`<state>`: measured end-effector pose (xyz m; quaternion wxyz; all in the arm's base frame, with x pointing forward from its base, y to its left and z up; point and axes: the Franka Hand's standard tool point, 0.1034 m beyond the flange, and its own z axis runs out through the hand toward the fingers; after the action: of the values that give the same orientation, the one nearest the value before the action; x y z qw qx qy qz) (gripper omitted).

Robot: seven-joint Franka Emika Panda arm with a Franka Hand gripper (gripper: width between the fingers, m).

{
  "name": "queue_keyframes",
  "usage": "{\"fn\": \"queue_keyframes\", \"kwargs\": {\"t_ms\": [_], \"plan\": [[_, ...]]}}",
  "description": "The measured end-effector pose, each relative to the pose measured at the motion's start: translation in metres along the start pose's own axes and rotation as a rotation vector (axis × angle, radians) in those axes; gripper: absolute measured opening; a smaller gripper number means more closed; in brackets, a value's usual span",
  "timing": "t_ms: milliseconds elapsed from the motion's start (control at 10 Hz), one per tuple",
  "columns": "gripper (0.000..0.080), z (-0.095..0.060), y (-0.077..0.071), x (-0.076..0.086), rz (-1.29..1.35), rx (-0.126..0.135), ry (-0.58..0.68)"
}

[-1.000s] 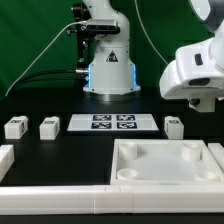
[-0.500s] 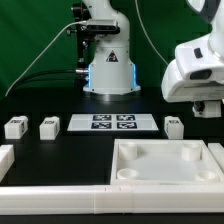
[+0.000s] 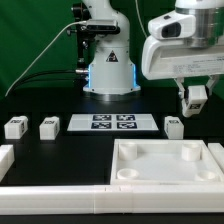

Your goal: Assemble one leg

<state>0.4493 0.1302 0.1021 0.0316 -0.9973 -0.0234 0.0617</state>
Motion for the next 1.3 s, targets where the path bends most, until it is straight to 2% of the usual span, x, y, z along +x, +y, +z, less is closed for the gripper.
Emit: {"fn": "queue_keyframes", "kwargs": {"t_ms": [100, 400, 500, 600, 800, 900, 1300], "plan": [[0.0293, -0.005, 0.007, 0.004, 0.001, 0.0, 0.009], [0.0293, -0.001, 0.004, 0.004, -0.002, 0.001, 0.013], [0.0293, -0.001, 0.004, 0.008, -0.003, 0.004, 0.057], [0.0293, 0.0, 0.008, 0.009, -0.024, 0.004, 0.052], [0.0293, -0.013, 0.02, 0.032, -0.054, 0.008, 0.177], [0.0293, -0.015, 0.026, 0.036, -0.071, 0.006, 0.157], [0.0293, -0.037, 0.028, 0.083, -0.098, 0.016, 0.191]]}}
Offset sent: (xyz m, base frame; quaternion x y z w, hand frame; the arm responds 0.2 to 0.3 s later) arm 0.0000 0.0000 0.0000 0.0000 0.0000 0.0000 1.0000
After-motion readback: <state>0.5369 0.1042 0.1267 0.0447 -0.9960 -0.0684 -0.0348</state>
